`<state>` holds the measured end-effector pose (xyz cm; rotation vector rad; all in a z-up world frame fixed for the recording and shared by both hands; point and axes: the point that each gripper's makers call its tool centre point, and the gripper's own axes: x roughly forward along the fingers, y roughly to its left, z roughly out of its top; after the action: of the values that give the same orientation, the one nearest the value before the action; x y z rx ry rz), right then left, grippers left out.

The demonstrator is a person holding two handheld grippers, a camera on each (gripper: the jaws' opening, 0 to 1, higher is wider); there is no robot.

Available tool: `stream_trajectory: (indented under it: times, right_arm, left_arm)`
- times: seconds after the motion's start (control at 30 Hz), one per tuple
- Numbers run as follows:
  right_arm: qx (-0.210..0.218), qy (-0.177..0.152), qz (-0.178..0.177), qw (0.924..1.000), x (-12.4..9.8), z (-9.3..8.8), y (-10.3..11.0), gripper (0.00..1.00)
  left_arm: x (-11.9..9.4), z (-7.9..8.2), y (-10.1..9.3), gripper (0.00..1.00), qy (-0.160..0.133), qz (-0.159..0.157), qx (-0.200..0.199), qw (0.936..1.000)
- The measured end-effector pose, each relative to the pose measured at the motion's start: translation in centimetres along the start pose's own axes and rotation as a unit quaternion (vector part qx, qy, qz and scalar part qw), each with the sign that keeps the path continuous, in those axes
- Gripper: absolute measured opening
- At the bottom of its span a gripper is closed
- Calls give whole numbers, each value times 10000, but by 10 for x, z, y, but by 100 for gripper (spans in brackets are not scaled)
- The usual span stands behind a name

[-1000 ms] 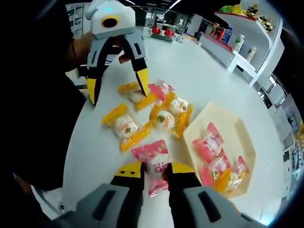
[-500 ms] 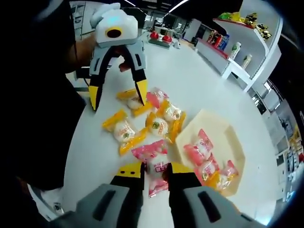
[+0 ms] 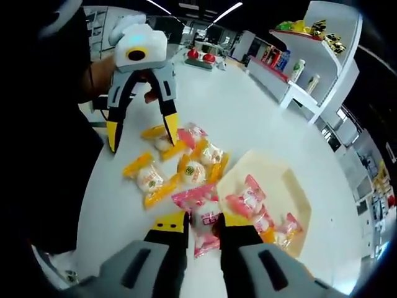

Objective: Pick up the marshmallows scattered on the table and place them into the bowl on the table

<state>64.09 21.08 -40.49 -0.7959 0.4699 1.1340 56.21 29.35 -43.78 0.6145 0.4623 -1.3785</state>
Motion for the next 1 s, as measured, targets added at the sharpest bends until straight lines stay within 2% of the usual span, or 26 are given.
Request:
stream_trajectory:
  times: [0.3, 0.4, 0.57, 0.7, 0.83, 1.0]
  right_arm:
    - [328, -416, -696, 9962, -5, 7, -39, 20]
    - [412, -712, -966, 9919, -5, 11, -54, 20]
    - [464, -950, -1442, 9839, -10, 16, -73, 20]
    - [653, -1102, -1545, 9796, -14, 18, -79, 20]
    - [615, -1111, -1686, 9775, -13, 17, -83, 20]
    - [523, -1382, -2007, 9684, -17, 24, -97, 20]
  left_arm:
    - [-1, -2, 0, 58, 19, 19, -27, 10000]
    - [-1, -2, 0, 58, 5, 18, -29, 10000]
    - [-1, -1, -1, 58, 8, 16, -27, 10000]
    - [-1, -2, -1, 58, 28, 22, -30, 10000]
    - [-1, -1, -1, 58, 25, 19, -19, 10000]
    - [0, -1, -1, 58, 30, 10, -21, 10000]
